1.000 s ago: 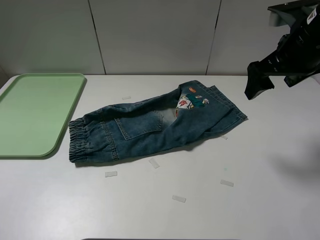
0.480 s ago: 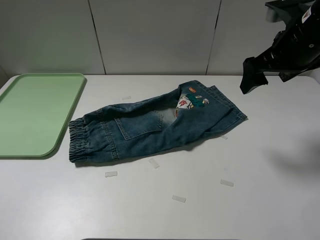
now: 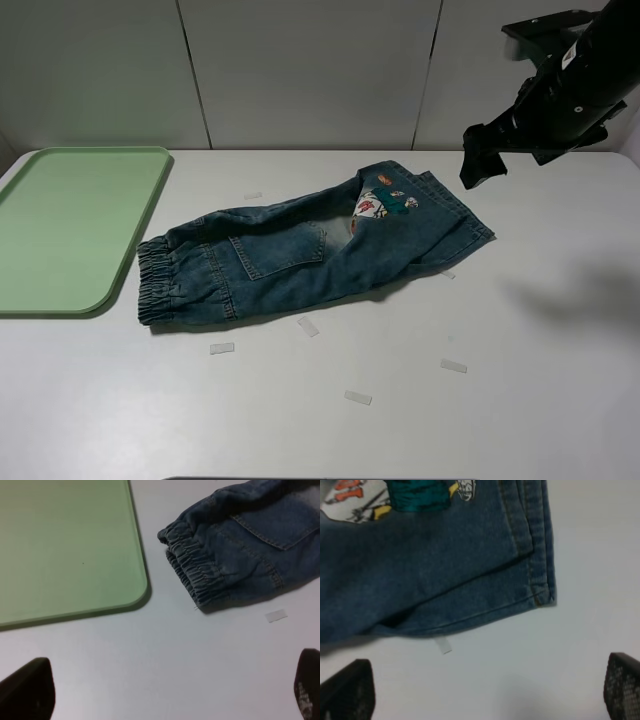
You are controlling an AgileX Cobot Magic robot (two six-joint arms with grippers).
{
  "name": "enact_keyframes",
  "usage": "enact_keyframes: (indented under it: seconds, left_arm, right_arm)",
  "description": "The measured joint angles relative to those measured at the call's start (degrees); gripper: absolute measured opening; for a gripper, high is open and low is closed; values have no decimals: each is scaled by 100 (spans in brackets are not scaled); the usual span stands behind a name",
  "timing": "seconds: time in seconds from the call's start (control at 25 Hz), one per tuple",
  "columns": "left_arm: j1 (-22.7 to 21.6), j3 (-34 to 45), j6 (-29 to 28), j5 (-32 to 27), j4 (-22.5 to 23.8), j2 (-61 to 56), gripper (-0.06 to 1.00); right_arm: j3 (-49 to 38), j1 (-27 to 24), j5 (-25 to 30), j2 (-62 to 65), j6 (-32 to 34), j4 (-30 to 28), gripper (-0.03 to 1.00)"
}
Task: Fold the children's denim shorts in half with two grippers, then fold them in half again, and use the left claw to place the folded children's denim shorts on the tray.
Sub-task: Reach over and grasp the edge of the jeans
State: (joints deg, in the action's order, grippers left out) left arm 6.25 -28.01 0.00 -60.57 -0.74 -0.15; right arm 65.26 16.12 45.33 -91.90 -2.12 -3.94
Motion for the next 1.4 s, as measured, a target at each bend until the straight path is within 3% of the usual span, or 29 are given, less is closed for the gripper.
enact_keyframes:
  seconds: [0.44, 0.96, 1.4]
  left_arm:
    - [0, 0, 0, 0, 0, 0, 95]
    - [0, 0, 0, 0, 0, 0, 95]
    - [0, 0, 0, 0, 0, 0, 95]
  right_arm:
    - [289, 0, -199, -1070, -154, -396, 69]
    - [2286, 0, 233, -2713, -532, -427, 69]
    - [3324, -219, 622, -3751, -1191, 158, 69]
